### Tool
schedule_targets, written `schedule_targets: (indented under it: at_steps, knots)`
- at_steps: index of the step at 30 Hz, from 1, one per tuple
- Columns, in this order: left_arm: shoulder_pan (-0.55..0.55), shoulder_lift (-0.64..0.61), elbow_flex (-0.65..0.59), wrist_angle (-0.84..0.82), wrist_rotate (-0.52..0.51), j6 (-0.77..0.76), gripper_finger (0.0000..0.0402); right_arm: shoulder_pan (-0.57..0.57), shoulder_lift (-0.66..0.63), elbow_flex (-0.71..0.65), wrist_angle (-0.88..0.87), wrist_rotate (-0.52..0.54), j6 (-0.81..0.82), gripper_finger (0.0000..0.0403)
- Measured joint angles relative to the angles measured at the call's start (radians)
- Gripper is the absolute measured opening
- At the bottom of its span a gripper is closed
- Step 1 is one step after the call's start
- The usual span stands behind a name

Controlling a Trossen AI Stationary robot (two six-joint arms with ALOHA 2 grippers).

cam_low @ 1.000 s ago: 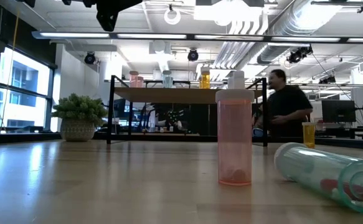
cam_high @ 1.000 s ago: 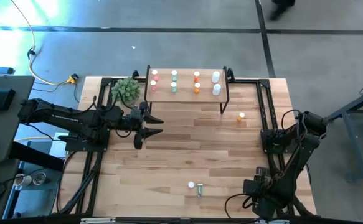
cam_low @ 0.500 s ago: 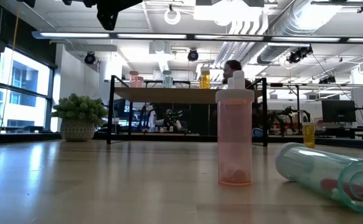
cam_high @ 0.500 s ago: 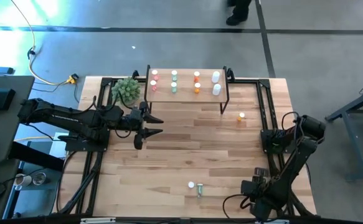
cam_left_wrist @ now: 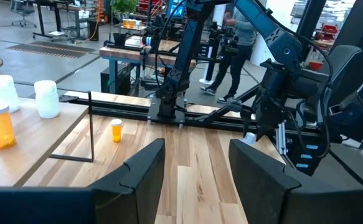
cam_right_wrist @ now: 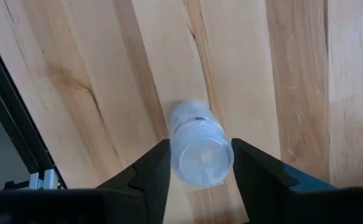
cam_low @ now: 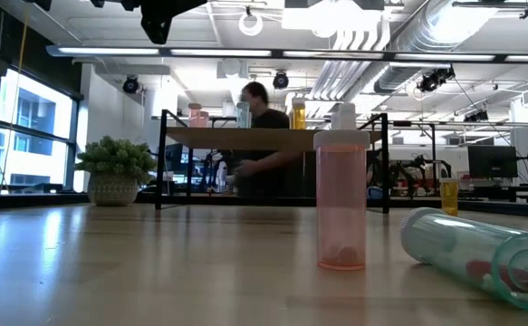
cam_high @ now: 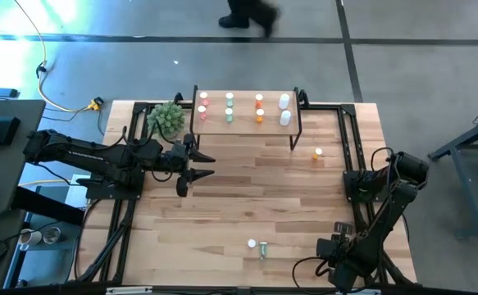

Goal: Pick and place medicine bottles onto shelf by color
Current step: Put the white pill bottle on the shelf aligned with the other white pill bottles

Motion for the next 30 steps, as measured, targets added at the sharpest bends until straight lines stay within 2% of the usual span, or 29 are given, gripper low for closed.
schedule_targets:
  at_steps: [5, 16, 23, 30]
  knots:
    - [0.0, 0.0, 0.0, 0.0, 0.0, -0.002, 0.017, 0.0, 0.0, 0.001, 0.0, 0.0, 0.0, 0.0121]
    - [0.0, 0.0, 0.0, -0.008, 0.0, -0.028, 0.017, -0.043, -0.015, 0.002, 0.0, -0.024, -0.004, 0.012]
    - [0.0, 0.0, 0.0, -0.054, -0.007, -0.028, 0.017, -0.135, -0.063, 0.002, 0.0, -0.027, -0.081, 0.012]
    - [0.002, 0.0, 0.0, -0.17, -0.12, -0.028, 0.017, -0.282, -0.119, 0.002, 0.0, -0.024, -0.204, 0.012]
